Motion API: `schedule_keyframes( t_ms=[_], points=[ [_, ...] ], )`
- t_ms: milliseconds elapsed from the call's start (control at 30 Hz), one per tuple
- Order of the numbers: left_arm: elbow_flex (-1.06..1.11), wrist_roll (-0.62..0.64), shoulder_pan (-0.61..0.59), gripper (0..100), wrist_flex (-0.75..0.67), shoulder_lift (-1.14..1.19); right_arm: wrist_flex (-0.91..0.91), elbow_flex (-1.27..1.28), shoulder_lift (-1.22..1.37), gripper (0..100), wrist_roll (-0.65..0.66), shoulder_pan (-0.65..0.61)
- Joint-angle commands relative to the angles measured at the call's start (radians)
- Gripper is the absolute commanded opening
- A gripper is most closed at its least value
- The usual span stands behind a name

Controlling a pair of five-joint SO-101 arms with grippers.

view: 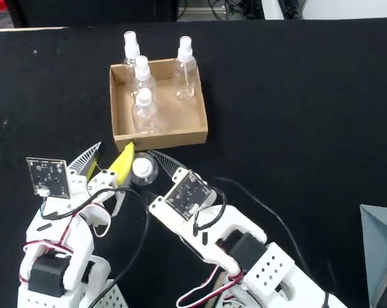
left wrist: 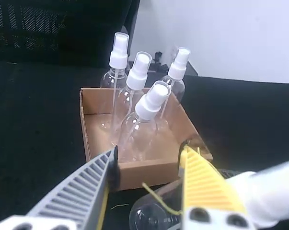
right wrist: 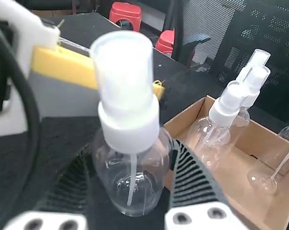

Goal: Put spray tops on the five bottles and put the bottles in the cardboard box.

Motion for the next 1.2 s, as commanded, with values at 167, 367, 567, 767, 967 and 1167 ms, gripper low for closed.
schedule_keyframes(
  t_ms=[167,367,567,767,967,1167],
  points=[
    [-0.05,0.005,-0.122,21,0.005,0.0,0.023,-0.045,-0.022,1.8,-0.002,0.04],
    [0.004,0.005,-0.205,21,-0.005,0.0,0.025,-0.071,-0.021,1.8,-0.002,0.12],
    [0.013,0.006,-0.3,21,0.002,0.0,0.026,-0.124,-0.019,1.8,-0.008,0.226],
    [0.042,0.006,-0.371,21,-0.005,0.0,0.026,-0.17,-0.018,1.8,-0.009,0.301],
    [0.056,0.006,-0.397,21,-0.005,0.0,0.018,-0.243,0.051,1.7,-0.011,0.331],
    [0.056,0.006,-0.397,21,0.003,0.0,0.017,-0.404,0.3,1.5,-0.011,0.384]
  ],
)
